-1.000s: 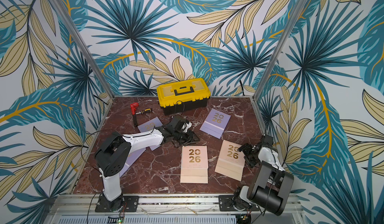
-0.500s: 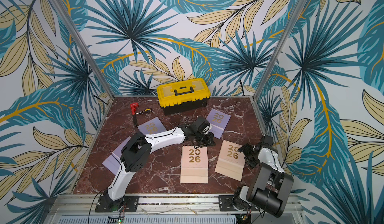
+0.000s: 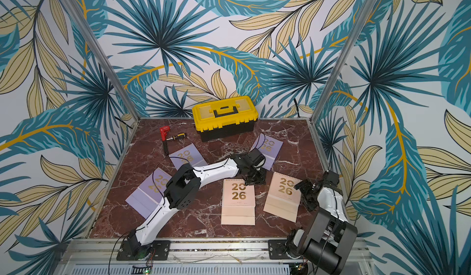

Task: Stack the calendars
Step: Pick up the calendar at the center of the board.

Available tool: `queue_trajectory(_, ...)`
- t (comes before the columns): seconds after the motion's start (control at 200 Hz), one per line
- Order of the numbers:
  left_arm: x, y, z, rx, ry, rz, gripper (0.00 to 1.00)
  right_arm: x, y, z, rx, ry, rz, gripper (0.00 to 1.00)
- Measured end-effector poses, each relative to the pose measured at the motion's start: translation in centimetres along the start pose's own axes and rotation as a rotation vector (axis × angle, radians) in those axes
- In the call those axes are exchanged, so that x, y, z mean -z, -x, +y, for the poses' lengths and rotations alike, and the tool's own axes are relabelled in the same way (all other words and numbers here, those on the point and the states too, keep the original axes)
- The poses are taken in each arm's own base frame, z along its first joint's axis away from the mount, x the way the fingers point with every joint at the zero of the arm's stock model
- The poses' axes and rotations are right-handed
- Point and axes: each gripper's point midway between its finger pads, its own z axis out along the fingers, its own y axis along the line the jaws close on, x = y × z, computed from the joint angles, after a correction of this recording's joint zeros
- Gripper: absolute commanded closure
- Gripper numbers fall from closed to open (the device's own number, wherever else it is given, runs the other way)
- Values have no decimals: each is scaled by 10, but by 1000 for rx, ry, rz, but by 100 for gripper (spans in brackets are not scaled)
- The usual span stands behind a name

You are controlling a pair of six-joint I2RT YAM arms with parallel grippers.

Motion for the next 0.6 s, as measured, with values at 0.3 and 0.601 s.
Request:
queue_trajectory(0.3, -9, -2, -5, -5, -8, 16, 100, -6, -5, 3, -10, 29, 36, 15)
queue_trajectory(0.601, -16, -4, -10, 3, -30, 42, 100, -9, -4, 11, -5, 82, 44, 15)
